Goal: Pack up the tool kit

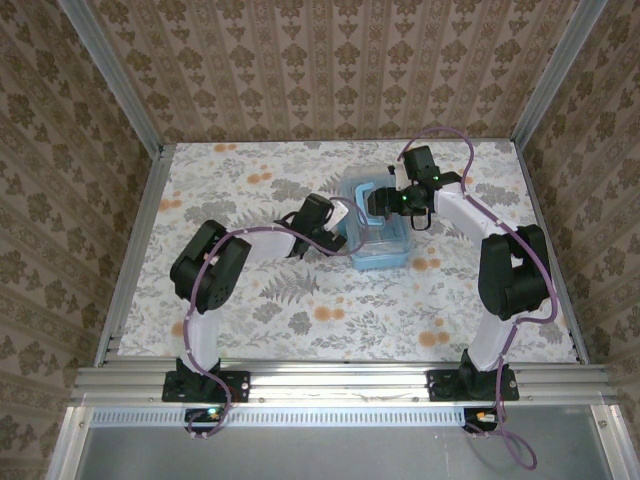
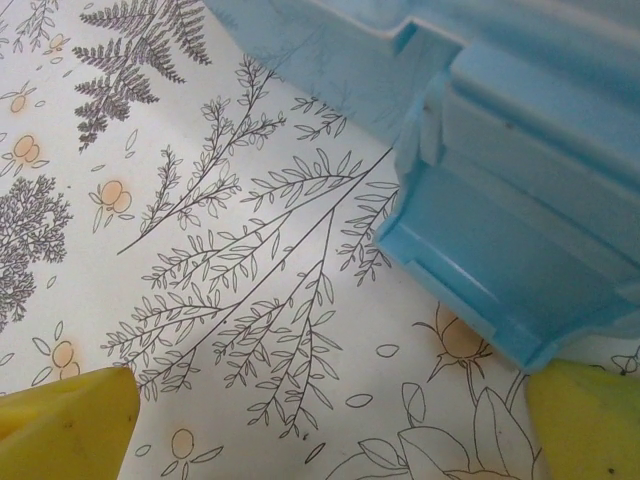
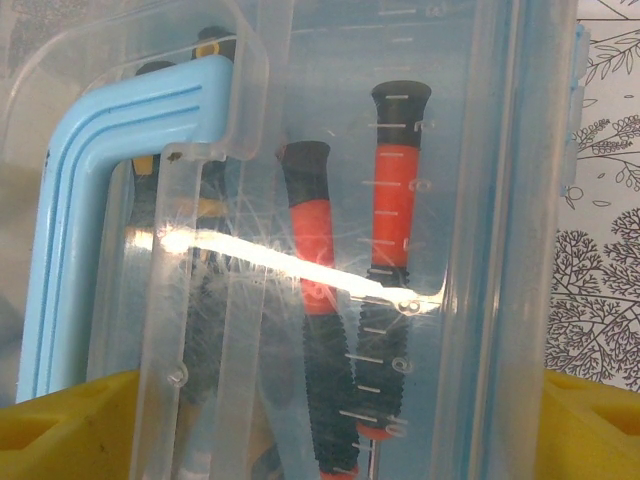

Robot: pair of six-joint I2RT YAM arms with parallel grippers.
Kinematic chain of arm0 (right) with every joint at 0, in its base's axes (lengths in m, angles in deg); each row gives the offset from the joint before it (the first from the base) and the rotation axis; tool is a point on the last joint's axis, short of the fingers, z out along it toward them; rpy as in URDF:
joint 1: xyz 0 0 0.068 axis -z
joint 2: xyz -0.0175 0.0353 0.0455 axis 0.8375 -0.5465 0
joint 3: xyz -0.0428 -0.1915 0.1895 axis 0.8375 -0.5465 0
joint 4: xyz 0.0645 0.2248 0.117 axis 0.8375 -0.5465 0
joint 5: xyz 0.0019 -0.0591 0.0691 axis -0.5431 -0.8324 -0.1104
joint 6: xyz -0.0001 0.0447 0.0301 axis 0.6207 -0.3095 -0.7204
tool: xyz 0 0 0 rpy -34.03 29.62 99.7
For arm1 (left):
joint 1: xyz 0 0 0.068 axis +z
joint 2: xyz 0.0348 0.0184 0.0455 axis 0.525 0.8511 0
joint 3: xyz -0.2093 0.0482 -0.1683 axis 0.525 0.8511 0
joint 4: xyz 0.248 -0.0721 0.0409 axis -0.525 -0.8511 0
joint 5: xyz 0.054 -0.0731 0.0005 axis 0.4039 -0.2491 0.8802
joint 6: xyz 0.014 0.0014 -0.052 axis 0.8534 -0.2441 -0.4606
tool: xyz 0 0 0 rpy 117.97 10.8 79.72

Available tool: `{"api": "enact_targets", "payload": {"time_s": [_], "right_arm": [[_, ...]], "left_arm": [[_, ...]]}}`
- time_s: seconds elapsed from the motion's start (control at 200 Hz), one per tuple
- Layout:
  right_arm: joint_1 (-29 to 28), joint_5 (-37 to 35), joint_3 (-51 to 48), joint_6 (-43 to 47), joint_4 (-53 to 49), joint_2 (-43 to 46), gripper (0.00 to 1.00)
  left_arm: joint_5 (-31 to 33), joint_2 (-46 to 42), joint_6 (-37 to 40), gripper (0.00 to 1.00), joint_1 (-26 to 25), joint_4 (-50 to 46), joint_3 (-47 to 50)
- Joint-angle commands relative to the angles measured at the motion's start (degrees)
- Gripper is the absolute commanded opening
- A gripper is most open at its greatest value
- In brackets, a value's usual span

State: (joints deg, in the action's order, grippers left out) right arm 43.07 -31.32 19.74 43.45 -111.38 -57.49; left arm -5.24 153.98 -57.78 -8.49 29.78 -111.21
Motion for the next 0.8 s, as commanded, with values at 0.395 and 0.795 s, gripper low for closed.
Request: {"api": "enact_targets", "payload": {"time_s": [0.395, 0.795], "right_arm": [[-1.9, 5.6, 0.1, 0.8, -2.7, -1.7, 0.88], [-1.9, 6.0, -0.1, 0.9, -2.6, -1.5, 0.88]], "left_arm": [[11.6, -3.5, -0.7, 1.0, -0.6, -4.6, -1.5], [12.5, -7.2, -0.8, 1.0, -0.6, -3.6, -0.9]]}}
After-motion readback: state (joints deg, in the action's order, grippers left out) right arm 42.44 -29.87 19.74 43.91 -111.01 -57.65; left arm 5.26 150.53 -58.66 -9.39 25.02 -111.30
